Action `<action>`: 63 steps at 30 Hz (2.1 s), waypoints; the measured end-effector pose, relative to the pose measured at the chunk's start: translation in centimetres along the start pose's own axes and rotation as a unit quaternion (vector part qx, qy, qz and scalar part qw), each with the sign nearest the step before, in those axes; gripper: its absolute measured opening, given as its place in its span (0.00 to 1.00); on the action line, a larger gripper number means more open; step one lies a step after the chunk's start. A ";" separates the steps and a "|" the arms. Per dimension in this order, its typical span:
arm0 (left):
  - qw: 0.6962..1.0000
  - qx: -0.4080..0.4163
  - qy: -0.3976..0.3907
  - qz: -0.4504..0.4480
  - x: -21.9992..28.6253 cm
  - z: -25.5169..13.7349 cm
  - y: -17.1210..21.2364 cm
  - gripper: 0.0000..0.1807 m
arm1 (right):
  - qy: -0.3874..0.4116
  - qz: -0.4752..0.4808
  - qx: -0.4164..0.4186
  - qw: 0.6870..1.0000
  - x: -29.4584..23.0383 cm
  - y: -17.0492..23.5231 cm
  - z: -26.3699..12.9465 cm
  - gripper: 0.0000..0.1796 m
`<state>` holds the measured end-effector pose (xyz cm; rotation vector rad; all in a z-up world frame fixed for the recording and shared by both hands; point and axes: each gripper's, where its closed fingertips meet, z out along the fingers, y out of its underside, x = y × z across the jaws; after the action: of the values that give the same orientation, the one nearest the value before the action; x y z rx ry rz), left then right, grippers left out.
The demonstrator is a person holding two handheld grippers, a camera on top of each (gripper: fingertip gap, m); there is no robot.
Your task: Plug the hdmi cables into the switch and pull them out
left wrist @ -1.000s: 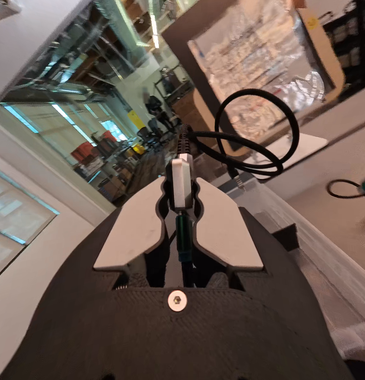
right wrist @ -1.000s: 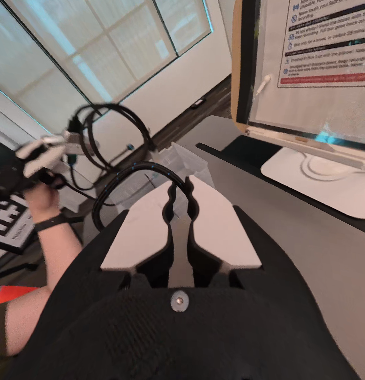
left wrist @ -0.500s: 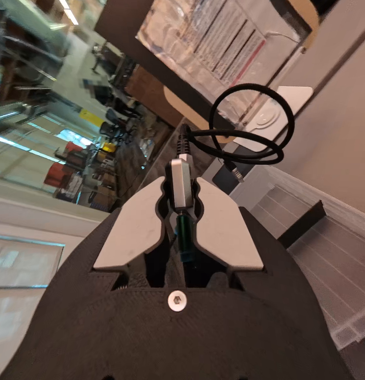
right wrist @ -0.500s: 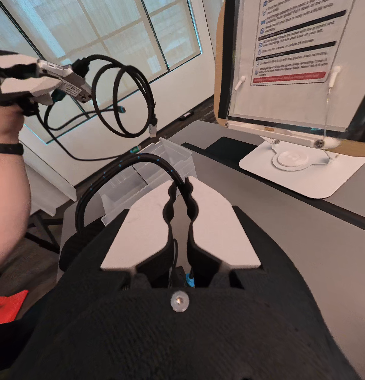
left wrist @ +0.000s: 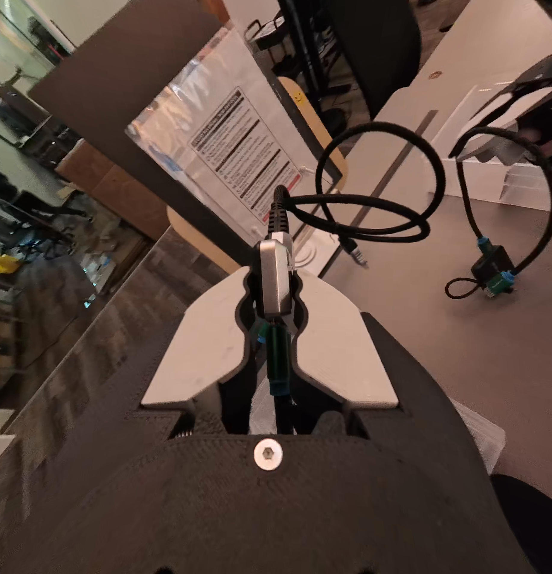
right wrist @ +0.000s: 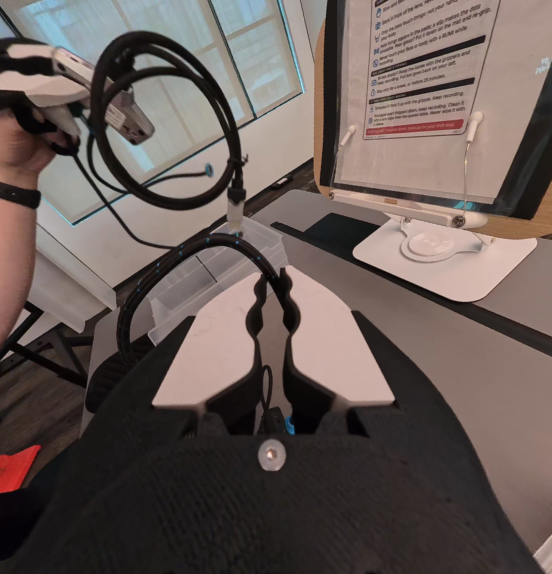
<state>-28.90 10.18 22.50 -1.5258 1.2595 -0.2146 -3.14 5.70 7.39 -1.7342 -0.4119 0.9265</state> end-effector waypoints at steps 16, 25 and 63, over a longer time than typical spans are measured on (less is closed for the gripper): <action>0.994 -0.109 -0.021 -0.001 -0.4 1.6 11.1 0.11 | -0.003 -0.009 -0.005 1.000 -0.2 0.1 0.5 0.05; 0.973 -0.222 -0.013 0.055 0.3 0.7 13.8 0.11 | -0.002 -0.007 -0.005 1.000 0.1 0.2 0.6 0.05; 0.879 -0.392 -0.208 0.173 8.2 11.7 18.5 0.48 | 0.003 -0.027 -0.014 1.000 -0.3 0.4 0.6 0.05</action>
<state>-28.16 13.70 -0.58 -1.8250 1.2943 0.9219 -3.88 5.77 7.05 -1.7422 -0.4678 0.8815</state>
